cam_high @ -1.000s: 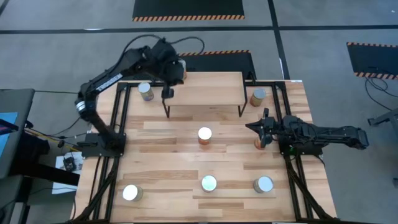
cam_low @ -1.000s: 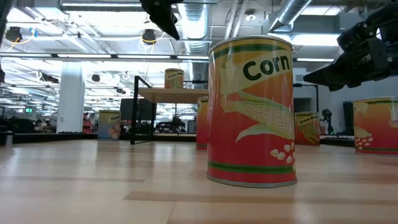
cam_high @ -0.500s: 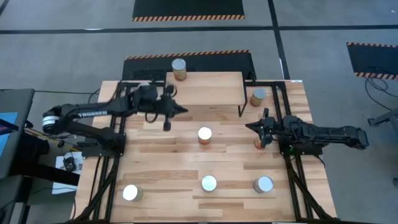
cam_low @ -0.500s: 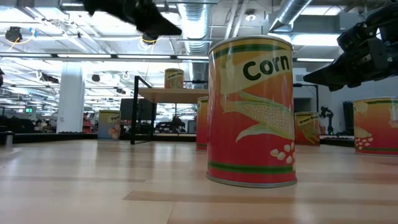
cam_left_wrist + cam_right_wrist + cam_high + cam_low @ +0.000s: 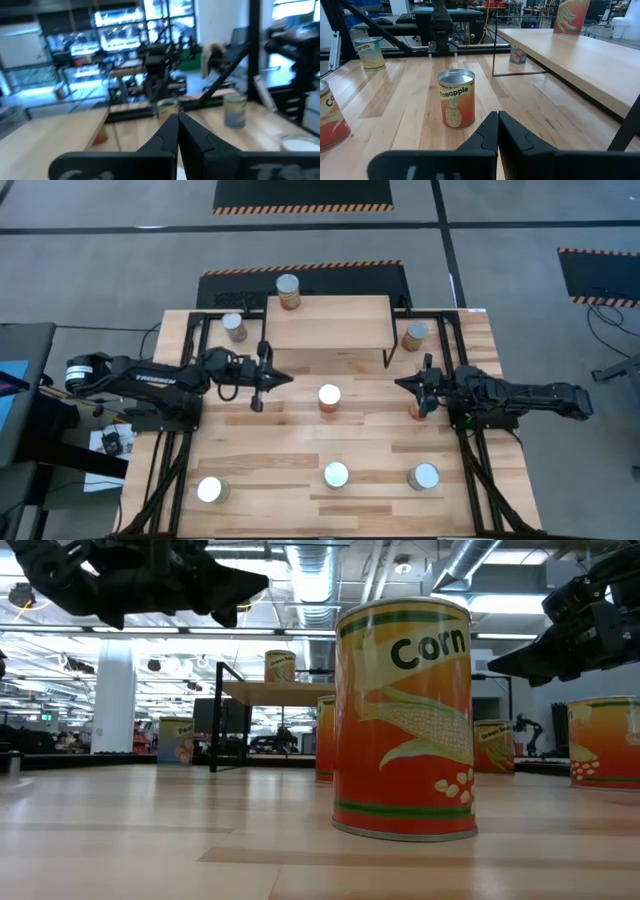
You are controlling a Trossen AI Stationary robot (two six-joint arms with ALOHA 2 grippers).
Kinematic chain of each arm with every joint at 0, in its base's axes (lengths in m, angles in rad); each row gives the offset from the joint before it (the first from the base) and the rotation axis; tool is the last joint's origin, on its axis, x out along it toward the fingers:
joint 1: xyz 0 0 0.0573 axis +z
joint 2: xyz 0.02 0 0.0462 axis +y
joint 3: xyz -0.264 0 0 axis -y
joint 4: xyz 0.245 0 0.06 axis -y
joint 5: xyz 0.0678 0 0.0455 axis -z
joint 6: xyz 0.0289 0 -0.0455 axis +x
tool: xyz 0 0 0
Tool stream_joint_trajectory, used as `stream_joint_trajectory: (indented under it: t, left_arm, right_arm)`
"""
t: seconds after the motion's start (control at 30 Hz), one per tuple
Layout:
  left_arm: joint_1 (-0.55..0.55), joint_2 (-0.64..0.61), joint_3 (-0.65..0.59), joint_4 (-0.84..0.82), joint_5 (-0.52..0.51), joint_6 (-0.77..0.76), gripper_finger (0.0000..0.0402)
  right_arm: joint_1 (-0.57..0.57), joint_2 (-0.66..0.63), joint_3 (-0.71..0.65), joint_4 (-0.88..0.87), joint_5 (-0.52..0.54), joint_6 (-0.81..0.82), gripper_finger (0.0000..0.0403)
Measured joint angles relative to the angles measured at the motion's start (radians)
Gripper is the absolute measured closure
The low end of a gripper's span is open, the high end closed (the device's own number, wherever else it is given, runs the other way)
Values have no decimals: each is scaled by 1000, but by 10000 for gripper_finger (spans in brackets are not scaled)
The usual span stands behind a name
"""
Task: Pick and place cans onto a shelf
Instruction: Put the top canned corn on the shelf
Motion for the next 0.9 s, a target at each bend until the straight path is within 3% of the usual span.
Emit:
stream_joint_trajectory:
  t: [0.13, 0.47, 0.7, 0.9]
  left_arm:
    - [0, 0, -7, 12, 46, -15, 401]
    - [0, 2, -7, 8, 48, 5, 401]
    - [0, 2, -7, -16, 46, 56, 401]
    - [0, 2, -7, -20, 37, 71, 401]
  right_arm:
    - [0, 0, 0, 0, 0, 0, 374]
    - [15, 0, 0, 34, 2, 2, 374]
    - [21, 0, 0, 285, 1, 162, 377]
    - [21, 0, 6, 417, 3, 141, 381]
